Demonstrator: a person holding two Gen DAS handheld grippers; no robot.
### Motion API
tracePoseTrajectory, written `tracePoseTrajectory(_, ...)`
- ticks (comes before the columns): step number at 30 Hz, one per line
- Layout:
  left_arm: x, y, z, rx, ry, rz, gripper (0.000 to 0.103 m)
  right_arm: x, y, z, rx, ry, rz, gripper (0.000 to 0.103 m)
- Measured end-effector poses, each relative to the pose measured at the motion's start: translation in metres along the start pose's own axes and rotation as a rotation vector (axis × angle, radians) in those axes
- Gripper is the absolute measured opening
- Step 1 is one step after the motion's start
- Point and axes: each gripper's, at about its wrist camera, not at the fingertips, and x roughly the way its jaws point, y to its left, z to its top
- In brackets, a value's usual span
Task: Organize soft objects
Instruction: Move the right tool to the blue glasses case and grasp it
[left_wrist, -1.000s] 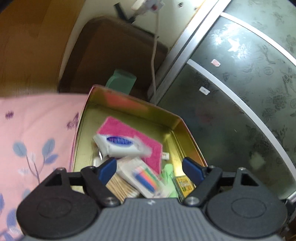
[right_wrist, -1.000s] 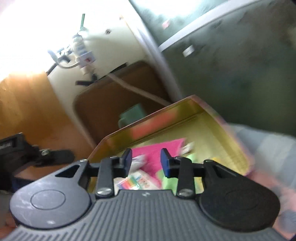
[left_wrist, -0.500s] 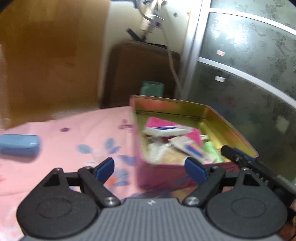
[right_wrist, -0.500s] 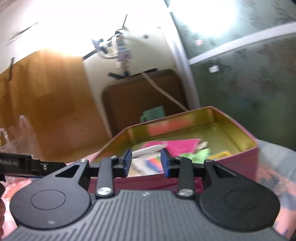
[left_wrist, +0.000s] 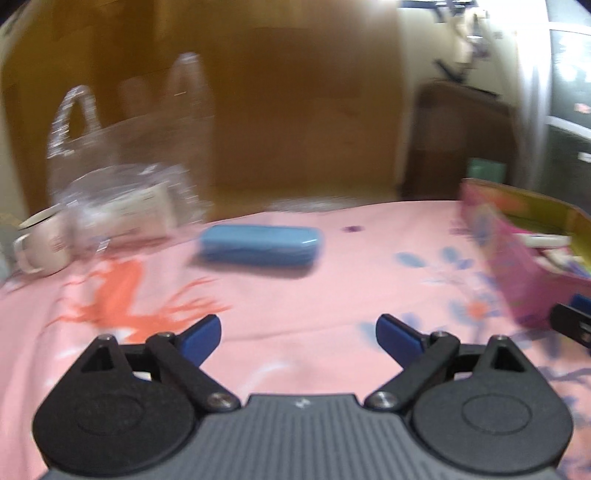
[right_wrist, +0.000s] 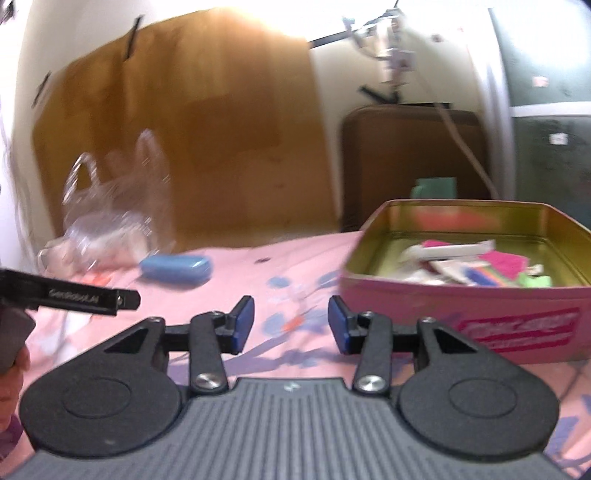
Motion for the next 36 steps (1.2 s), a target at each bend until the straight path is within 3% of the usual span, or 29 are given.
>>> tracePoseTrajectory(5, 0.006, 0.019, -0.022, -0.008, -0.020, 0.076, 0.094, 0.012, 0.022, -0.012, -0.073, 0.060, 0.019, 0.048)
tracePoseTrajectory(12, 0.010, 0.042, -0.027, -0.122, -0.029, 0.033, 0.097, 0.021, 0.033, -0.016, -0.139, 0.120, 0.018, 0.053)
tracePoseTrajectory(19, 0.004, 0.041, -0.030, -0.125, -0.060, 0.047, 0.100, 0.039, 0.028, -0.021, -0.108, 0.243, 0.022, 0.053)
tracePoseTrajectory(27, 0.003, 0.047, -0.029, -0.157, -0.074, 0.068, 0.100, 0.043, 0.036, -0.023, -0.132, 0.268, 0.030, 0.060)
tracePoseTrajectory(36, 0.003, 0.056, -0.029, -0.204, -0.072, 0.050, 0.102, 0.088, 0.059, -0.009, -0.164, 0.302, 0.101, 0.064)
